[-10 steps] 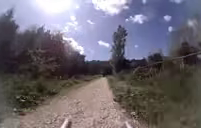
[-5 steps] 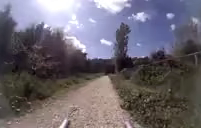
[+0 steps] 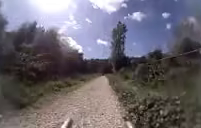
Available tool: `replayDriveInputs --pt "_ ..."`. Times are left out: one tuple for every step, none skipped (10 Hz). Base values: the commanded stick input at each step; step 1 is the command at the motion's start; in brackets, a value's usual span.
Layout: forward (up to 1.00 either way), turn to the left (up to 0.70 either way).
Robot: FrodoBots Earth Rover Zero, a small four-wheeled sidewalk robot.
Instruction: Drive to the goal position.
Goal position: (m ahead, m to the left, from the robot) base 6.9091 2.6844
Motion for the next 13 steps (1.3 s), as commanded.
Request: replayDriveInputs --pt "0.85 -0.32" --pt "0.85 0.00" --pt "0.85 0.00" --pt "0.85 0.00" --pt "0.85 0.00" --pt "0.85 0.00" --pt "0.85 -0.33" --pt "0.85 -0.33" --pt "0.85 -0.33" --pt "0.85 -0.25" --pt "0.85 -0.08" --pt "0.85 0.00" --pt "0.85 0.00"
